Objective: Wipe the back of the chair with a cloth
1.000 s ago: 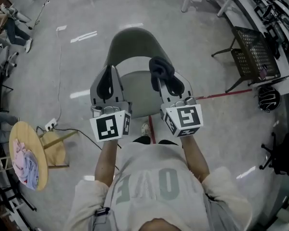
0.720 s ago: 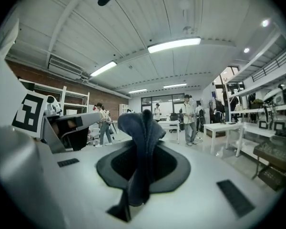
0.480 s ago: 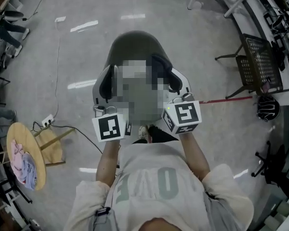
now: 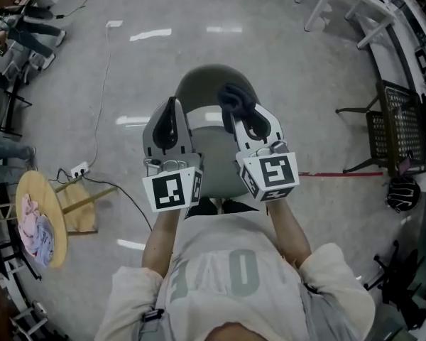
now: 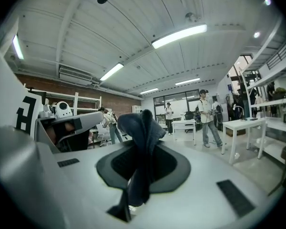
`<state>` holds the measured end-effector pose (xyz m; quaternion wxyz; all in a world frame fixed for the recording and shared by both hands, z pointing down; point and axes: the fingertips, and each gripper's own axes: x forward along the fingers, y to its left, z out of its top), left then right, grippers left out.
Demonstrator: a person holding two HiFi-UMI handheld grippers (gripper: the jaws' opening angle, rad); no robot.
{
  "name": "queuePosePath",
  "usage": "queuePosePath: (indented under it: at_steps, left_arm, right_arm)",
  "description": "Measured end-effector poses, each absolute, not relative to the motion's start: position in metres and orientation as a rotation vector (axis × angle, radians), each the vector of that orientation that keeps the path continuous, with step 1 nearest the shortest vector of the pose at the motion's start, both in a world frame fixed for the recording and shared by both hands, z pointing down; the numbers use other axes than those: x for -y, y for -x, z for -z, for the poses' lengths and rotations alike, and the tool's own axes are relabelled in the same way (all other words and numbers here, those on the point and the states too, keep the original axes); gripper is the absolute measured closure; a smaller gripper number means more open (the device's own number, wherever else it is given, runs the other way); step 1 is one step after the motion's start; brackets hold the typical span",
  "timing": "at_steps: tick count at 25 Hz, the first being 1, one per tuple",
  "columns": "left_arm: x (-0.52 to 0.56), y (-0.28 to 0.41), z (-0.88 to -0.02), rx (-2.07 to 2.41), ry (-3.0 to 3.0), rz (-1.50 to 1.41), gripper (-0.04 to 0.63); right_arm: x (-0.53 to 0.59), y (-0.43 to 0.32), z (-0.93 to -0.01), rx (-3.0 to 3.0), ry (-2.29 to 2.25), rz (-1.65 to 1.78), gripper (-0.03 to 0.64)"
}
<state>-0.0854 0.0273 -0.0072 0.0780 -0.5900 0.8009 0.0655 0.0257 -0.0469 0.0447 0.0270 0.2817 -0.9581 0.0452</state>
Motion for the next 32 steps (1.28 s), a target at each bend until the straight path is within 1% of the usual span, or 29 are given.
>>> queuePosePath:
  at_steps: [10, 21, 26, 32]
  left_arm:
    - [-0.020, 0.121, -0.002, -2.397, 1.781, -0.205, 0.581]
    - [-0.005, 0.130, 0.003, -2.340, 1.841, -0.203, 0.580]
    - [0.007, 0.150, -0.029, -2.366, 1.861, -0.125, 0.580]
    - [0.042, 0.180, -0.090, -2.370, 1.852, -0.136, 0.581]
  right_arm:
    - [0.053, 0.007, -0.060, 2.925, -0.891, -0.147, 0.558]
    - [0.065, 0.018, -0.056, 2.923, -0.963, -0.167, 0.558]
    - [0.074, 0.045, -0.081, 2.909, -0.925, -0.188, 0.558]
    - [0.104, 0.091, -0.140, 2.947, -0.897, -0.219, 0.558]
